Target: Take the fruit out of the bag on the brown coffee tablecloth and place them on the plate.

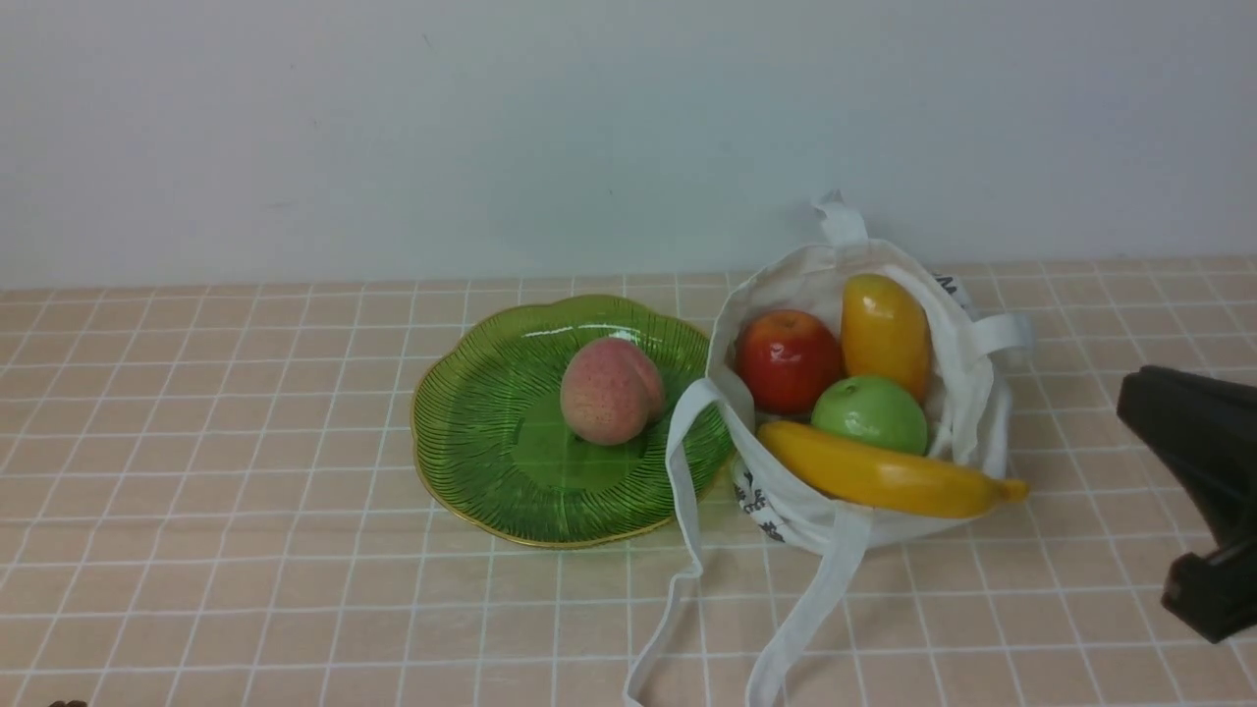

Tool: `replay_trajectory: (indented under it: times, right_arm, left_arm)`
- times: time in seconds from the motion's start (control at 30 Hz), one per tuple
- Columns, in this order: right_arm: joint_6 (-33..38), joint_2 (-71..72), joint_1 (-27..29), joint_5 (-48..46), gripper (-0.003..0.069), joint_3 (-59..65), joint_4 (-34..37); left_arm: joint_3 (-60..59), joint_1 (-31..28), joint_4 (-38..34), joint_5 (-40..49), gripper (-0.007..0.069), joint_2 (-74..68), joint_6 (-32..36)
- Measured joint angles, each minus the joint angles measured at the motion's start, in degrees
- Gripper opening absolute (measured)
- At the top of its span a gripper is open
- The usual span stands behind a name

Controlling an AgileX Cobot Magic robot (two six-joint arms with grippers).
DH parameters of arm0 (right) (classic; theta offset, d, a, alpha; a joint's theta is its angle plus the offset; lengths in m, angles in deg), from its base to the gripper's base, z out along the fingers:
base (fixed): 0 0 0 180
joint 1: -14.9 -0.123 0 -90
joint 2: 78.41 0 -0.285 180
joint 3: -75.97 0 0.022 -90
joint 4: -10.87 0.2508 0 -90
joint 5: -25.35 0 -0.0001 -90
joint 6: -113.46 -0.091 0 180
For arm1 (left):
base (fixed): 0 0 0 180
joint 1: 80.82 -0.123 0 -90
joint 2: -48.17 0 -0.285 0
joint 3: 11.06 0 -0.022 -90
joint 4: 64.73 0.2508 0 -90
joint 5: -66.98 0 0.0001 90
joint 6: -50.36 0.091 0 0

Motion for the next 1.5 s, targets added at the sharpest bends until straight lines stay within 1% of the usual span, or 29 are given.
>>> replay_trajectory:
  times: [0.07,0.17,0.23,0.37,0.4,0.43,0.47,0.5,0.57,0.63,0.67,0.7,0.77,0.9,0.97,1.07,1.5]
  right_arm:
    - [-0.11,0.07,0.00,0.00,-0.0014,0.19,0.00]
    - [-2.45,1.23,0.00,-0.07,-0.0014,1.07,-0.59]
    - [-7.11,4.16,0.00,-0.06,-0.0014,2.88,-4.24]
    - [-17.36,11.61,0.93,0.01,-0.0014,8.42,-15.18]
    - [-21.03,14.17,2.10,-0.07,-0.0014,10.54,-18.44]
    - [-22.91,15.45,2.84,-0.13,-0.0014,11.60,-19.91]
    - [-27.64,18.87,5.25,-0.28,-0.0014,14.45,-23.46]
    - [-28.19,19.29,5.58,-0.28,-0.0014,14.80,-23.83]
    - [-32.58,23.74,9.23,-0.81,-0.0014,18.48,-27.11]
    - [-34.73,27.49,12.31,-1.46,-0.0014,21.52,-28.87]
    - [-35.02,28.21,12.87,-1.79,-0.0014,22.07,-29.11]
    - [-35.58,30.96,14.94,-2.74,-0.0014,24.16,-29.16]
    - [-35.82,33.79,16.93,-4.08,-0.0014,26.15,-29.16]
    - [-35.94,37.77,19.65,-6.79,-0.0014,27.89,-29.16]
    - [-35.98,38.54,19.99,-7.41,-0.0014,27.89,-29.16]
    - [-35.98,39.60,20.05,-11.07,-0.0014,27.83,-29.16]
    - [-36.01,39.60,20.53,-11.67,-0.0014,27.72,-29.21]
  left_arm:
    - [0.00,0.00,0.00,0.00,-0.0008,0.00,0.00]
    - [0.00,0.00,0.00,0.00,-0.0008,0.00,0.00]
    - [0.00,0.00,0.00,0.00,-0.0008,0.00,0.00]
    - [0.00,0.00,0.00,0.00,-0.0008,0.00,0.00]
    - [0.00,0.00,0.00,0.00,-0.0008,0.00,0.00]
    - [0.00,0.00,0.00,0.00,-0.0008,0.00,0.00]
    - [0.00,0.00,0.00,0.00,-0.0008,0.00,0.00]
    - [0.00,0.00,0.00,0.00,-0.0008,0.00,0.00]
    - [0.00,0.00,0.00,0.00,-0.0008,0.00,0.00]
    - [0.00,0.00,0.00,0.00,-0.0008,0.00,0.00]
    - [0.00,0.00,0.00,0.00,-0.0008,0.00,0.00]
    - [0.00,0.00,0.00,0.00,-0.0008,0.00,0.00]
    - [0.00,0.00,0.00,0.00,-0.0008,0.00,0.00]
    - [0.00,0.00,0.00,0.00,-0.0008,0.00,0.00]
    - [0.00,0.00,0.00,0.00,-0.0008,0.00,0.00]
    - [0.00,0.00,0.00,0.00,-0.0008,0.00,0.00]
    - [0.00,0.00,0.00,0.00,-0.0008,0.00,0.00]
